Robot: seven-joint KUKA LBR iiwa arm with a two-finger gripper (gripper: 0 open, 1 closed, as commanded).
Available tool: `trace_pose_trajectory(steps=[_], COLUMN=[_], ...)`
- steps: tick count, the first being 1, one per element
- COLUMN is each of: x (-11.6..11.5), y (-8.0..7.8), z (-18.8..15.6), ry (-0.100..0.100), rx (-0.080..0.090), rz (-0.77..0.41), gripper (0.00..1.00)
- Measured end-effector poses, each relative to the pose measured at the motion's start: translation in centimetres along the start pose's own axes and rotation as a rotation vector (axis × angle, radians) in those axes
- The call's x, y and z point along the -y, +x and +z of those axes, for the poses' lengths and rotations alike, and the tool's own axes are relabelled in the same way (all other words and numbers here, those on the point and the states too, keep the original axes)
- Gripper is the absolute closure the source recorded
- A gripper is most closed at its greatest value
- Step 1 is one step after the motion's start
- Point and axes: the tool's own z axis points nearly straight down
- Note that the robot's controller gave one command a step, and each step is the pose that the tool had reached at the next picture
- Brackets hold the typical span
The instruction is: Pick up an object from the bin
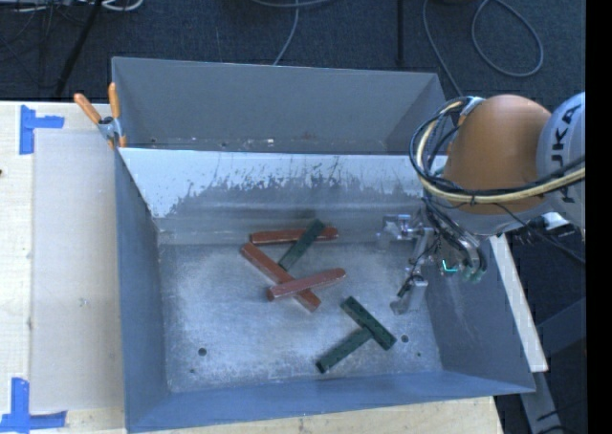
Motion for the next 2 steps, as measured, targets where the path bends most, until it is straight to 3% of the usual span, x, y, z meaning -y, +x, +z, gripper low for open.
trace_pose_trajectory(steps=[1, 2], x=[0.3, -3.2], y=[-0.3, 4.8], z=[9.9, 9.6], ry=[0.0, 0.0], rx=[-0.001, 0.005], rz=[-0.046, -0.115], gripper=[0.0, 0.0])
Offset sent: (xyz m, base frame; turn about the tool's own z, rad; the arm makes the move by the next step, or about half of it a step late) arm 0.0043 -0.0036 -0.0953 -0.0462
